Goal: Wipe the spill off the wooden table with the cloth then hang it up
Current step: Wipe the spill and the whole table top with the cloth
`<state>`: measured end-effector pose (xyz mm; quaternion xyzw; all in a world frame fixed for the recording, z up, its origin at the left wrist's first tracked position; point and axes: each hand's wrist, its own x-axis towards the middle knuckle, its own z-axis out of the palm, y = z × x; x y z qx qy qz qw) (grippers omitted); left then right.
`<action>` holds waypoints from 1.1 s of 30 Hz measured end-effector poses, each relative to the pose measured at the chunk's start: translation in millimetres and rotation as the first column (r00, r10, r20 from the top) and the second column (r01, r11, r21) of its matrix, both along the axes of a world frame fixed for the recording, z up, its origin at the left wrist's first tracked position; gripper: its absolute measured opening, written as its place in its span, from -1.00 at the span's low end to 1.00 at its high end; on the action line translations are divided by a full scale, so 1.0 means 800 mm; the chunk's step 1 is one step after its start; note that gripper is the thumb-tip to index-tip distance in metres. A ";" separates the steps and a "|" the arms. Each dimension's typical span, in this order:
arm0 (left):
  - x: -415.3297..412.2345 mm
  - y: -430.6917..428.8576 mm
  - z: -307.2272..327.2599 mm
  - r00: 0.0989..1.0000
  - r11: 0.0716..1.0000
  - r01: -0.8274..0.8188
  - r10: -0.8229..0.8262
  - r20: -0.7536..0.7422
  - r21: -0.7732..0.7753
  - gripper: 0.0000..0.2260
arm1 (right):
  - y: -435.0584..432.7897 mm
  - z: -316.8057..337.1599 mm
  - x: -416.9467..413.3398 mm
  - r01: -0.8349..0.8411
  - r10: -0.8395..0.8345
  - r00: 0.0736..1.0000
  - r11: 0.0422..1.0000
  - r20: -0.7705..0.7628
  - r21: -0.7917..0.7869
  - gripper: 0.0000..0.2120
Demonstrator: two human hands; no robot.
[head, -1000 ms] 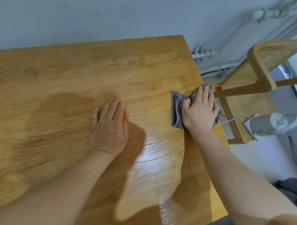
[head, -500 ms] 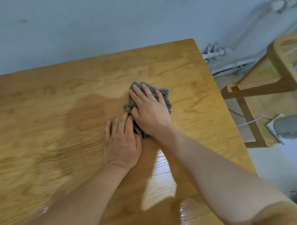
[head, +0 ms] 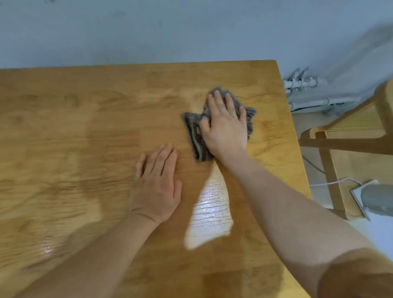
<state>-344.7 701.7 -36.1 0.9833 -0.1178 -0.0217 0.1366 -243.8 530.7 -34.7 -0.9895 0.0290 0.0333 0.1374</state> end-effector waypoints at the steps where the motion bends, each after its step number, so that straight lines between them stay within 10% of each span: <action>1: -0.001 0.001 0.000 1.000 1.000 -0.003 0.003 -0.002 0.004 -0.52 | 0.020 0.001 -0.008 -0.129 0.129 0.992 0.991 0.010 0.015 -0.44; 5: -0.004 0.002 0.002 1.000 1.000 -0.006 0.006 -0.020 0.002 -0.54 | 0.017 0.000 -0.054 -0.329 0.328 0.944 0.944 0.014 0.031 -0.44; 19: 0.106 -0.044 -0.004 0.995 0.994 -0.072 0.077 -0.059 0.086 -0.50 | -0.100 -0.011 0.070 0.241 -0.244 0.969 0.967 -0.033 -0.077 -0.37; 29: 0.102 -0.043 -0.005 0.996 0.994 -0.083 0.085 -0.026 0.067 -0.49 | -0.058 -0.003 0.048 -0.477 0.477 0.879 0.878 -0.019 -0.031 -0.43; 33: 0.106 -0.044 -0.003 0.995 0.994 -0.089 0.091 -0.032 0.069 -0.49 | -0.137 -0.002 0.074 -0.247 0.245 0.969 0.962 -0.031 -0.113 -0.39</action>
